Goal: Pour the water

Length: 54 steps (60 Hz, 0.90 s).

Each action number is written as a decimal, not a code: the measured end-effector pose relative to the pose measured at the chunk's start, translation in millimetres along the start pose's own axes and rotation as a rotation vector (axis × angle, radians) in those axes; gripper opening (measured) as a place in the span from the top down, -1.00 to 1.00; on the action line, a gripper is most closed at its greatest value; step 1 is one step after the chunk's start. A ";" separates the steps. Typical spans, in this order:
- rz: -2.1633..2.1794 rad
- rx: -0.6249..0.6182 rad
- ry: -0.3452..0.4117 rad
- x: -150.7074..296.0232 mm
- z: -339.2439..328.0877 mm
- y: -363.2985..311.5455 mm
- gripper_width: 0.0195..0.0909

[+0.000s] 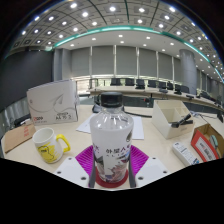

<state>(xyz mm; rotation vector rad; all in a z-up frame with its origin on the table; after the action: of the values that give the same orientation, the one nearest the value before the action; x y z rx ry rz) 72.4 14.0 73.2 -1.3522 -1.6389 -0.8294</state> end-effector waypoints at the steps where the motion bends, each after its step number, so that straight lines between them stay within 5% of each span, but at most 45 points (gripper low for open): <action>1: -0.004 0.002 0.002 -0.4 0.2 -0.3 0.21; 9: -0.005 0.014 -0.029 -3.4 2.0 -0.8 -0.10; 14: 0.029 0.043 -0.091 -8.5 -3.2 -3.9 -0.89; 17: 0.049 0.050 -0.104 -6.1 -8.4 -3.8 -0.79; 33: 0.041 -0.069 -0.216 16.9 -87.9 -16.3 -0.87; 54: 0.043 -0.154 -0.313 28.0 -263.4 -118.7 -0.86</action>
<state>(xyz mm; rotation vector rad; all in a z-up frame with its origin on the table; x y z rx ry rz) 3.9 -230.0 214.7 -1.6884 -1.8043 -0.7599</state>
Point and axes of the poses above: the point between the fingertips, and its own axes, seen from behind it with the camera up: y to the right, x up, z forward, the way the camera looks, the point moved 6 cm from there along -z, backward, against the way the camera looks, and after that the axes turned 4 degrees about -y, right-handed, at the moved point
